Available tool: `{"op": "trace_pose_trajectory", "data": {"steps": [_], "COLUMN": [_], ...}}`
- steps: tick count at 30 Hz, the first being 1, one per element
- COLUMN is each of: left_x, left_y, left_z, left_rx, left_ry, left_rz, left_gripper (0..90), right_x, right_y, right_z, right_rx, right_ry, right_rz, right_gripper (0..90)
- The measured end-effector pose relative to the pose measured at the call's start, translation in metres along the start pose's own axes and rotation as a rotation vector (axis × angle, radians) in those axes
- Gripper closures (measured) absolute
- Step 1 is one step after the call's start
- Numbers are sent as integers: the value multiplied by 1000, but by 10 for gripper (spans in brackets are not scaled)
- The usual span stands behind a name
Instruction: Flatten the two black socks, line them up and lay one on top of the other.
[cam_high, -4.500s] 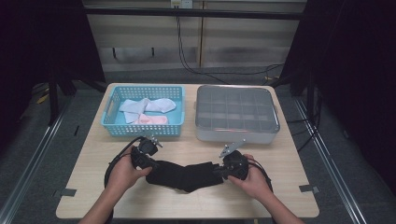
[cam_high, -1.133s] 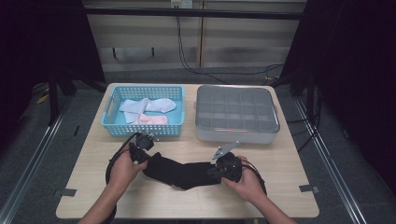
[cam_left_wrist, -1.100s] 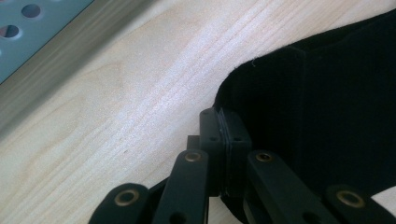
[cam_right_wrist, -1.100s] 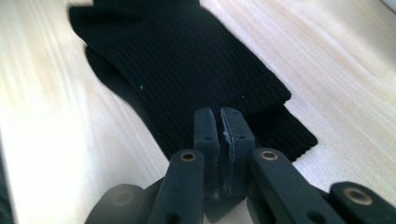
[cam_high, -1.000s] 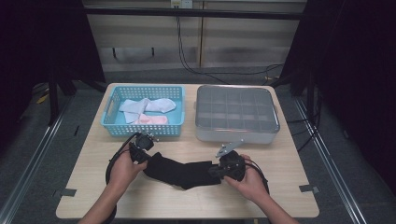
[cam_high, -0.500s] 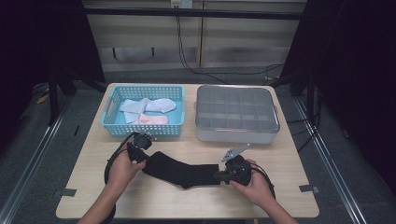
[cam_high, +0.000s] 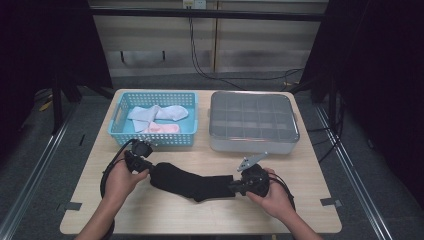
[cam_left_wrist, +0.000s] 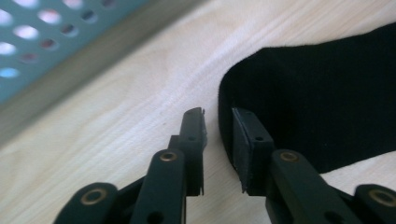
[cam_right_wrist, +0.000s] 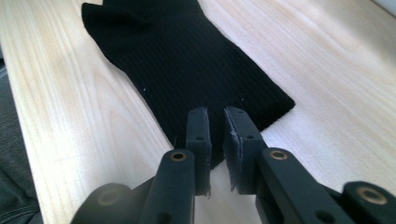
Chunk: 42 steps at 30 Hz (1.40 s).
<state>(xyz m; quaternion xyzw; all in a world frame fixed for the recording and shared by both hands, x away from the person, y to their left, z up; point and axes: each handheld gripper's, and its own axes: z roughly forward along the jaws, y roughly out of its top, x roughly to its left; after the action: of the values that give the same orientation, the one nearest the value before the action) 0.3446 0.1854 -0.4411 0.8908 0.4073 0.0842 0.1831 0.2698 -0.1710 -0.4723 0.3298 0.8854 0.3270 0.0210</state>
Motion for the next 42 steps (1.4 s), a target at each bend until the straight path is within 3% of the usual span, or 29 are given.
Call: {"op": "trace_pose_trajectory", "data": {"steps": [1,3,6,8,11,12,15,19,21,24,28,32,36,38,42], "left_x": [0,-6,-10,-12,-9,-4,-1,0,-1,-5,-4,-6,-8,-10,-10], "left_y": [0,2,4,4,2,0,-1,-1,1,4,5,5,1,-4,-5], "left_z": [0,-1,0,3,9,11,15,28,27,26,11,0,6,18,22], "left_rx": [0,-14,10,19,30,18,27,63,75,99,68,83,105,126,125], "left_ry": [0,-47,-40,-64,-42,-28,-27,-48,-62,-60,-75,-82,-91,-103,-97], "left_rz": [0,13,35,19,11,0,-15,-21,-14,-6,-17,1,-4,-2,0], "left_gripper": [735,728,748,771,760,724,704,717,832,889,891,891,891,891,890], "right_x": [0,0,1,1,0,-1,-2,-2,-3,-3,-3,-4,-5,-7,-7], "right_y": [0,0,0,1,2,2,1,0,0,1,3,4,1,-4,-6], "right_z": [0,2,4,2,0,-2,-2,5,6,6,-1,-9,-8,-4,-2], "right_rx": [0,19,24,26,21,9,8,33,32,28,5,-5,9,19,22], "right_ry": [0,-8,-7,-18,-11,-7,-13,-18,-13,-20,-11,-5,-6,-8,-4], "right_rz": [0,-16,-10,-15,-13,12,-2,13,7,19,33,32,36,48,52], "right_gripper": [803,806,839,861,858,836,800,806,838,863,870,870,869,869,869]}}
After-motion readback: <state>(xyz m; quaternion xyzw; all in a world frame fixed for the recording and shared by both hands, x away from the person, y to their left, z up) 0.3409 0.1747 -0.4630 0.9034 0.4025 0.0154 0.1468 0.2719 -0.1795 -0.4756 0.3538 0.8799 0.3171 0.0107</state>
